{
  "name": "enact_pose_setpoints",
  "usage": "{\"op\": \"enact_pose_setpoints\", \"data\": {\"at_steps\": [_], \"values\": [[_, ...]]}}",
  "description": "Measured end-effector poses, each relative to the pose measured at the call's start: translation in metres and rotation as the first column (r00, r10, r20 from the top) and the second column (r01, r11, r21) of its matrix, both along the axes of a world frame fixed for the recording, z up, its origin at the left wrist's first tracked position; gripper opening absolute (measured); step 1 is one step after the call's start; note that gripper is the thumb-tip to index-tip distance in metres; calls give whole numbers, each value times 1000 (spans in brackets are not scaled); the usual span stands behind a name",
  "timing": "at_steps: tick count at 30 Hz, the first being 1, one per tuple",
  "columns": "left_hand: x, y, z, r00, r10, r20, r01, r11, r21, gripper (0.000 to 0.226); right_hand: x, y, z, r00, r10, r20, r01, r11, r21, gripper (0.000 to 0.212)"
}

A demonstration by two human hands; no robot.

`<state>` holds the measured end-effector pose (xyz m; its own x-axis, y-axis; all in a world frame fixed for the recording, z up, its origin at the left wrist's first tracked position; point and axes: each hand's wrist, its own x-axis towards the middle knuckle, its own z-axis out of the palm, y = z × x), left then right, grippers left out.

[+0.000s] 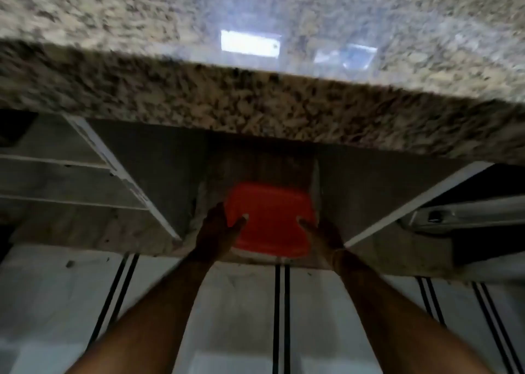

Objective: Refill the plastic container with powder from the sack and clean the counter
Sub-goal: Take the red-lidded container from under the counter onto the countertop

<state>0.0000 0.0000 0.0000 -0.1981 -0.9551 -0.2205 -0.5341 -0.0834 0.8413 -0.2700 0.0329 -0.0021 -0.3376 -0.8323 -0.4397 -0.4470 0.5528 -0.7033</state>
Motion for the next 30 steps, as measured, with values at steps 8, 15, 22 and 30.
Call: {"op": "enact_pose_setpoints", "data": {"at_steps": [8, 15, 22, 30], "values": [[-17, -47, -106, 974, 180, -135, -144, 960, 240, 115, -18, -29, -96, 989, -50, 136, 50, 999, -1, 87], [-2, -86, -181, 946, 294, -133, -248, 925, 287, 127, -18, -28, -106, 947, -230, 224, 251, 966, -68, 47], [-4, -16, -28, 876, 428, -222, -385, 899, 211, 92, 10, 14, -15, 914, -304, 267, 355, 920, -166, 57], [35, 100, 197, 889, 454, 52, -454, 863, 221, 68, 48, 116, 170, 879, -359, 314, 407, 908, -103, 73]]}}
